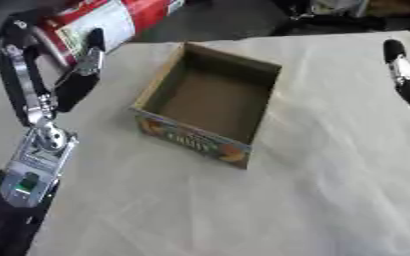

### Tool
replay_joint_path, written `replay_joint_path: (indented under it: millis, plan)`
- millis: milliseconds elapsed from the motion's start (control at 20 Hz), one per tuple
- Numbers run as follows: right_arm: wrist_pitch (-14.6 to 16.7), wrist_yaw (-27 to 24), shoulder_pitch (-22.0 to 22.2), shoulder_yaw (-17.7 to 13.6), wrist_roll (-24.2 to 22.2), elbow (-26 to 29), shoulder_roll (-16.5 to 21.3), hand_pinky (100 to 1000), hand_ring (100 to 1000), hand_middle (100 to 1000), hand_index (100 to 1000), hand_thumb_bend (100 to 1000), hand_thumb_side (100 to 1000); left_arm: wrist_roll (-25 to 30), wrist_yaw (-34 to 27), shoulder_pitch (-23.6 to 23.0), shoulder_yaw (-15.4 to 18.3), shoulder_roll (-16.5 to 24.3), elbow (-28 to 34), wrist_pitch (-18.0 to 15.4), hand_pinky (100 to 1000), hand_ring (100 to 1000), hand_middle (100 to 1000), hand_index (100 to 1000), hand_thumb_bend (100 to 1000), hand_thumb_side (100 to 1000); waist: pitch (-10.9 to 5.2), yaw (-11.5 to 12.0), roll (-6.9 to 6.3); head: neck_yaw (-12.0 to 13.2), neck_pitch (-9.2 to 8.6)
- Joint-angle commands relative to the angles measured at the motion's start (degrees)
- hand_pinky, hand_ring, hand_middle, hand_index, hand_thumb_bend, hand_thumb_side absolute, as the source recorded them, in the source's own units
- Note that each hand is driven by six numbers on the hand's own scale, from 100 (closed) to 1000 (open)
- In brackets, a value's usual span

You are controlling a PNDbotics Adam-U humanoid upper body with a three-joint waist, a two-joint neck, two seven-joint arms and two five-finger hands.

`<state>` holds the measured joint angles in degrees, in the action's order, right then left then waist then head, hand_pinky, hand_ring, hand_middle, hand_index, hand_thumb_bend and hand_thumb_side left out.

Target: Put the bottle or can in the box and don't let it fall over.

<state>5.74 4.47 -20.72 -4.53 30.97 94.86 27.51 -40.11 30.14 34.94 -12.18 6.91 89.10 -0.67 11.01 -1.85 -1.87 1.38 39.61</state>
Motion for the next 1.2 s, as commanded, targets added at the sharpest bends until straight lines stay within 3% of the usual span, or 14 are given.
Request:
replay_joint_path:
  millis: [50, 550, 650, 700, 800, 850, 900, 1000, 1200]
  plan:
    - [-0.07, 0.12, -1.04, -0.38, 0.24, 1.64, 1.42, 808, 847, 724, 826, 599, 339, 0.86, 0.23, 1.41, -0.74, -0.53, -1.38, -0.02, 302, 721, 495, 437, 337, 126, -0.66, -0.23, 0.05, 0.30, -0.19]
    - [-0.19, 0.11, -1.46, -0.18, 0.03, 1.66, 1.03, 807, 847, 723, 826, 600, 341, 2.68, 0.73, 3.14, -2.25, -2.97, -9.13, -0.28, 325, 756, 518, 455, 333, 109, -0.46, -0.97, -0.18, 0.96, -0.35]
    - [-0.22, 0.12, -1.50, -0.15, -0.01, 1.65, 1.00, 807, 847, 723, 826, 601, 342, 3.44, 0.64, 3.27, -2.51, -3.22, -10.46, -0.48, 449, 857, 599, 541, 553, 116, -0.45, -1.01, -0.26, 1.00, -0.38]
    - [-0.23, 0.13, -1.49, -0.13, -0.03, 1.64, 0.98, 807, 847, 723, 826, 601, 344, 4.38, 0.85, 3.30, -2.72, -3.24, -11.13, -0.47, 557, 929, 660, 627, 739, 172, -0.45, -1.02, -0.30, 1.02, -0.39]
    - [-0.27, 0.12, -1.46, -0.10, -0.06, 1.60, 0.92, 807, 847, 723, 826, 600, 344, 7.64, 2.69, 3.43, -3.12, -3.19, -12.26, 0.06, 687, 1000, 735, 722, 924, 307, -0.46, -1.02, -0.37, 1.05, -0.46]
    - [-0.29, 0.11, -1.45, -0.09, -0.09, 1.57, 0.86, 807, 846, 723, 826, 599, 345, 9.07, 3.99, 3.50, -3.11, -3.19, -12.46, 0.41, 710, 1000, 738, 733, 988, 353, -0.46, -1.01, -0.39, 1.07, -0.53]
    - [-0.29, 0.10, -1.43, -0.08, -0.10, 1.55, 0.83, 807, 846, 722, 826, 600, 345, 10.18, 5.29, 3.51, -2.99, -3.22, -12.47, 0.77, 729, 1000, 739, 742, 1000, 418, -0.45, -0.99, -0.39, 1.06, -0.57]
    - [-0.30, 0.12, -1.37, -0.07, -0.11, 1.50, 0.81, 806, 846, 722, 826, 601, 346, 11.39, 7.26, 3.44, -2.64, -3.33, -12.21, 1.61, 733, 1000, 738, 744, 1000, 458, -0.46, -0.93, -0.37, 1.07, -0.51]
    - [-0.28, 0.13, -1.26, -0.12, -0.04, 1.47, 0.82, 806, 846, 722, 826, 600, 346, 11.37, 8.08, 3.28, -2.04, -3.35, -11.03, 2.82, 714, 1000, 728, 739, 1000, 432, -0.52, -0.81, -0.29, 0.96, -0.49]
